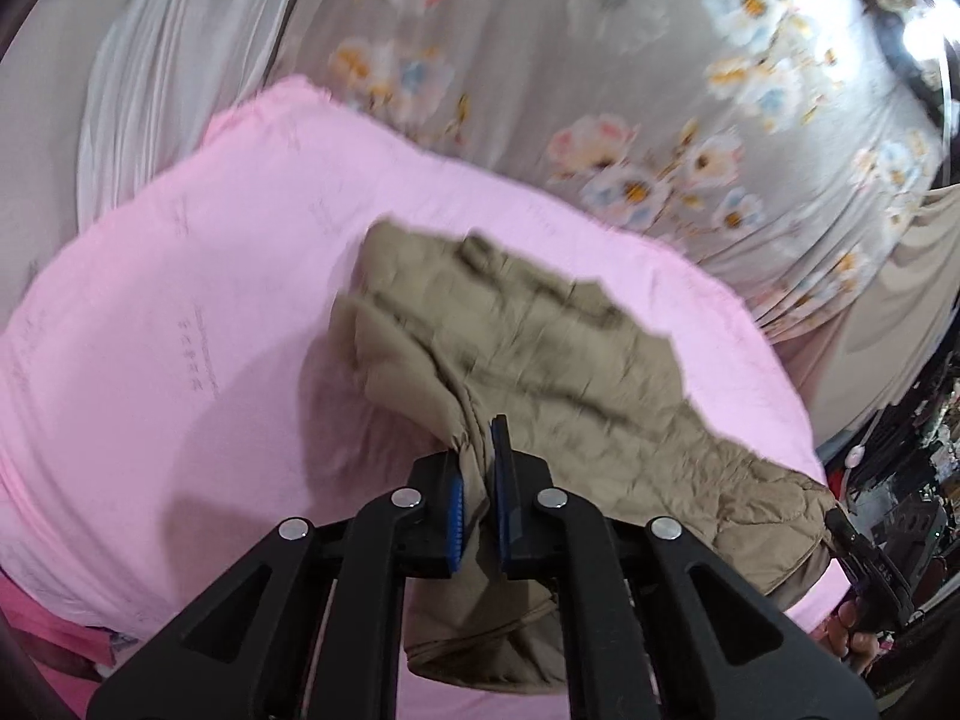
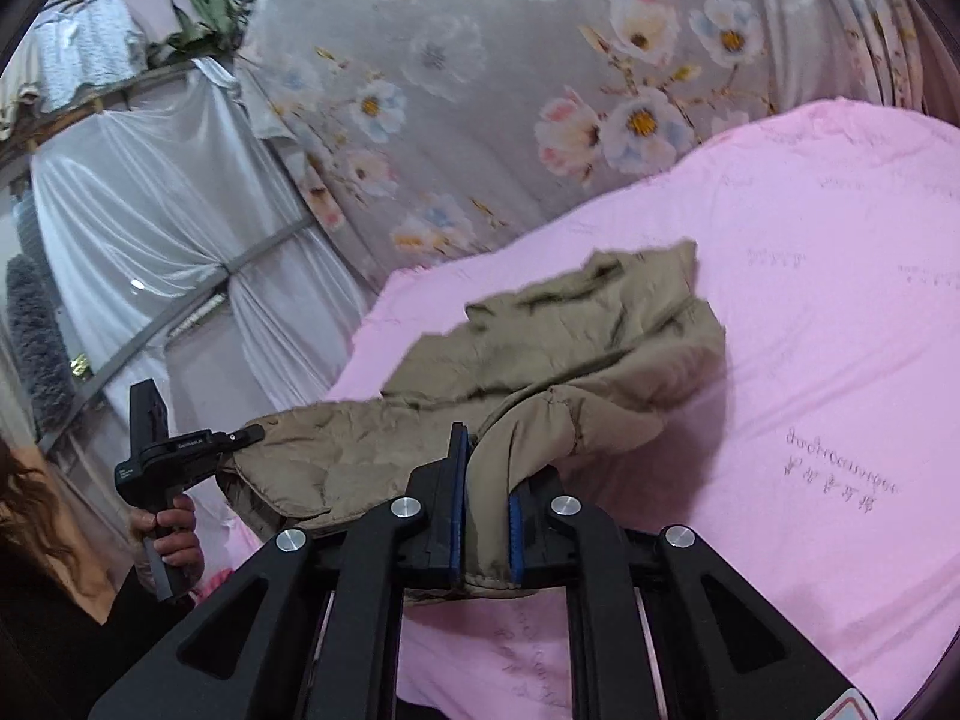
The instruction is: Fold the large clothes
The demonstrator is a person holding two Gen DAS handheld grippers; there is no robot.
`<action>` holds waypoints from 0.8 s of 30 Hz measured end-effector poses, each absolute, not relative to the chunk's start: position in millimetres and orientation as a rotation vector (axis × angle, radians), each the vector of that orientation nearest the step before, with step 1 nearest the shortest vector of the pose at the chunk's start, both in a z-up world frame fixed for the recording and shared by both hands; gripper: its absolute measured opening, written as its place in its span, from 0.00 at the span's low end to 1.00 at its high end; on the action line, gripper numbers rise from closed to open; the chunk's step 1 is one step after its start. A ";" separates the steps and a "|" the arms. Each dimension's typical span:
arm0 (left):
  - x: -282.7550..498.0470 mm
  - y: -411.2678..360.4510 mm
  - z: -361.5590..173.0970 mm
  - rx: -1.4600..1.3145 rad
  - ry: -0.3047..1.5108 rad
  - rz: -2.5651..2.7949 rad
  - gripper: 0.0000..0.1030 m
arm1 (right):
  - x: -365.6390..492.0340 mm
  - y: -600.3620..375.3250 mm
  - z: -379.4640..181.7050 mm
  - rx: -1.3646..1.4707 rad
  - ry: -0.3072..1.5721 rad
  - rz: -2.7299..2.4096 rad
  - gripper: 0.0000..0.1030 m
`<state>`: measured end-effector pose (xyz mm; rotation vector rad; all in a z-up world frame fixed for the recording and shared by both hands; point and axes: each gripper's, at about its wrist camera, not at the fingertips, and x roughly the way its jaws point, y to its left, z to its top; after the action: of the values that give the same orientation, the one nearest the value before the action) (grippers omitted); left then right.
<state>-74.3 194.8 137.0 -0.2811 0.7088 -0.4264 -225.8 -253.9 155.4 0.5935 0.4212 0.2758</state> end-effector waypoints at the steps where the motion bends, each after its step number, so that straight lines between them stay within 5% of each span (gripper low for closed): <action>1: -81.9 198.1 149.8 -0.286 0.686 -0.436 0.07 | -232.2 -257.1 172.4 0.589 0.377 0.277 0.11; 10: -24.7 165.6 208.3 -0.235 0.617 -0.418 0.08 | -144.5 -293.3 213.2 0.618 0.283 0.166 0.09; 17: 110.2 121.5 117.7 -0.125 0.827 -0.257 0.11 | -23.0 -310.1 127.6 0.685 0.486 0.031 0.09; 24: 162.0 106.0 28.2 -0.084 0.941 -0.179 0.14 | 19.8 -311.7 60.9 0.709 0.602 -0.036 0.09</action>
<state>162.0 106.0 28.2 -0.0841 0.9409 -0.1794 19.8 -311.7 60.9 0.7086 0.6023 -0.0361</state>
